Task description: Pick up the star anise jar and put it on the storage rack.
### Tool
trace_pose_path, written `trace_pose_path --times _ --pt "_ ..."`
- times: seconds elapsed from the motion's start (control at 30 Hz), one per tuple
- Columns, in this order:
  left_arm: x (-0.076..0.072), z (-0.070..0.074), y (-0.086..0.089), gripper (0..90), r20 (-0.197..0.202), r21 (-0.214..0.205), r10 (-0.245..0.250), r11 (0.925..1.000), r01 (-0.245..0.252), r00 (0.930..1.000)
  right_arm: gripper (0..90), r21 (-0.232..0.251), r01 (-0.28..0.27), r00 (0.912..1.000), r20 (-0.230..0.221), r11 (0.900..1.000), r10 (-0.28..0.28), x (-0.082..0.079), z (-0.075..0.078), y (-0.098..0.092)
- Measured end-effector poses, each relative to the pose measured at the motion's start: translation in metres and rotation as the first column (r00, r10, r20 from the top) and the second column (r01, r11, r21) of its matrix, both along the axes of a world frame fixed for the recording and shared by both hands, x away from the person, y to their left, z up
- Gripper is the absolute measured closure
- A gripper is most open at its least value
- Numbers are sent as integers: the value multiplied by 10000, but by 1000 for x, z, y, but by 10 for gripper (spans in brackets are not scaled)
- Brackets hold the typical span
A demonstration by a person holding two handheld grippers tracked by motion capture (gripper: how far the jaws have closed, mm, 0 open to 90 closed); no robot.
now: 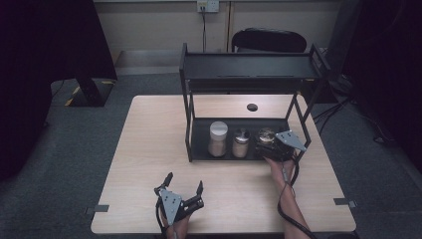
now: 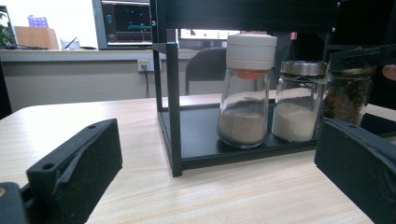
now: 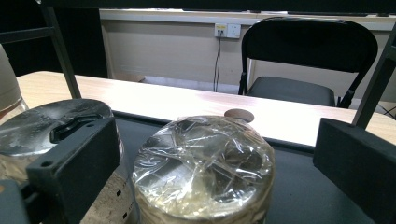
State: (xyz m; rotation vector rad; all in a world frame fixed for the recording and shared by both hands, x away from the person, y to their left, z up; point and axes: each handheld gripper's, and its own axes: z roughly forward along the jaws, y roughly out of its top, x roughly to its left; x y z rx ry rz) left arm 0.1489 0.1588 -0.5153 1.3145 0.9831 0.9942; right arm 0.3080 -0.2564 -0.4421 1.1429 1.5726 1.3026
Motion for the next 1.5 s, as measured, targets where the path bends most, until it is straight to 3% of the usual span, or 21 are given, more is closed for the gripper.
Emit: trace_pose_path --times 0.57,1.03,1.5 --pt "0 0 0 3 5 3 11 10000 -11 10000 1 531 -219 9992 338 9984 201 -8 7 -6" --pt "0 0 0 3 6 1 24 10000 -24 10000 0 395 -262 9987 453 9989 244 -14 17 -2" --pt "0 0 0 3 3 1 25 10000 -25 10000 0 666 -31 9992 395 9978 4 -23 20 -1"
